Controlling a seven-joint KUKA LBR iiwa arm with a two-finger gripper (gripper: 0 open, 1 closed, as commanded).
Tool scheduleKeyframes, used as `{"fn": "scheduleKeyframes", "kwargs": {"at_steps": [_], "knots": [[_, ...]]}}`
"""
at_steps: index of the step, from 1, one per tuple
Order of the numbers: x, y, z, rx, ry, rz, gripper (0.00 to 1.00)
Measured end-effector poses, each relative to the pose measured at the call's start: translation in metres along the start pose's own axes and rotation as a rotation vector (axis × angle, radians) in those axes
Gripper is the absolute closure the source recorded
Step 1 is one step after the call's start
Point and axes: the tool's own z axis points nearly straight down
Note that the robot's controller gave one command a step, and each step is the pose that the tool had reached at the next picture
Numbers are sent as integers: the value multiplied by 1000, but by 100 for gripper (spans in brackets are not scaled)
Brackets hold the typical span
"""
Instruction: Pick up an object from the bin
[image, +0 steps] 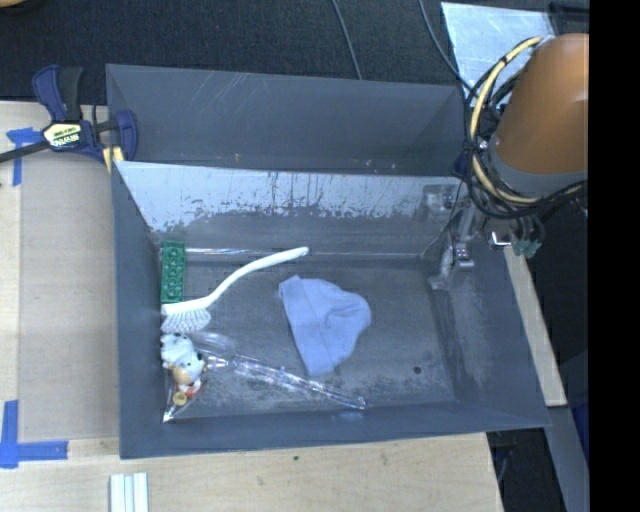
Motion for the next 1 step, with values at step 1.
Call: {"fn": "scheduleKeyframes", "kwargs": {"at_steps": [1], "knots": [[0,0,0,0,0,0,0]]}}
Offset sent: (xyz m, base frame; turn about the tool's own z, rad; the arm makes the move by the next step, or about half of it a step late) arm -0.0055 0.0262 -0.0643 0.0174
